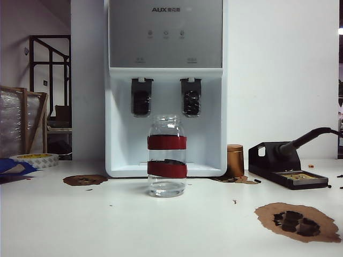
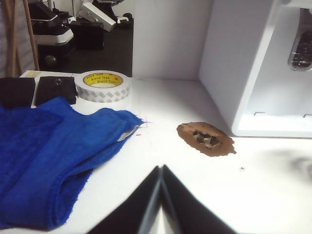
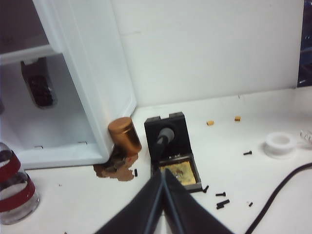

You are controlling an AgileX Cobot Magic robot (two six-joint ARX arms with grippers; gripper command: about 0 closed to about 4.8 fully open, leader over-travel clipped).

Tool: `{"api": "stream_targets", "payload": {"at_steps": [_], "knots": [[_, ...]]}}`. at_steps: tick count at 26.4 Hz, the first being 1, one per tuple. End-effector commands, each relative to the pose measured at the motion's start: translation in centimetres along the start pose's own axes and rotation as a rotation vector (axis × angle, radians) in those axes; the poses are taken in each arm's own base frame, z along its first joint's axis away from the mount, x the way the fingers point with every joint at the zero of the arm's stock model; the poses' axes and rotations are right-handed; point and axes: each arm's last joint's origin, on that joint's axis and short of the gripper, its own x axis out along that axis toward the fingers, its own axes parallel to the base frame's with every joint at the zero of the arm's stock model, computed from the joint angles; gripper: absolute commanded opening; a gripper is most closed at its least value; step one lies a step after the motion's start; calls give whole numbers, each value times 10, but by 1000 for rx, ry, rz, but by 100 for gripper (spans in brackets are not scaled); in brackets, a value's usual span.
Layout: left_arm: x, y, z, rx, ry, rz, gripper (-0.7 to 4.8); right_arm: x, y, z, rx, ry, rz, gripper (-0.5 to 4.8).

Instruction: Pick up the water bottle with two loops of red belts, then reach the front water dispenser and gently press the gray-black baffle horizontally to get a little water.

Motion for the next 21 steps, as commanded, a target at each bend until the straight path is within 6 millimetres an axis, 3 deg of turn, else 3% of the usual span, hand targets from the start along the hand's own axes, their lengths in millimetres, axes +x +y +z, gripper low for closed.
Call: {"api": "stream_targets", "payload": {"at_steps": [1,11,13,18,21], "knots": [[0,0,-1,-2,10,-1,19,0,0,1,3,0,2,8],[0,0,-1,-16,11,-5,19,0,-1,-5,22,62,-3,8],[0,-1,-1,-16,12,-16,20,0,2,-1,52,34,81,8],[0,-1,-1,-16,13,-20,19,-9,13,37,53,-280,298,44],[0,-1,-1,-16,13,-20,19,-22,19,66,44,-386,311,174]]}}
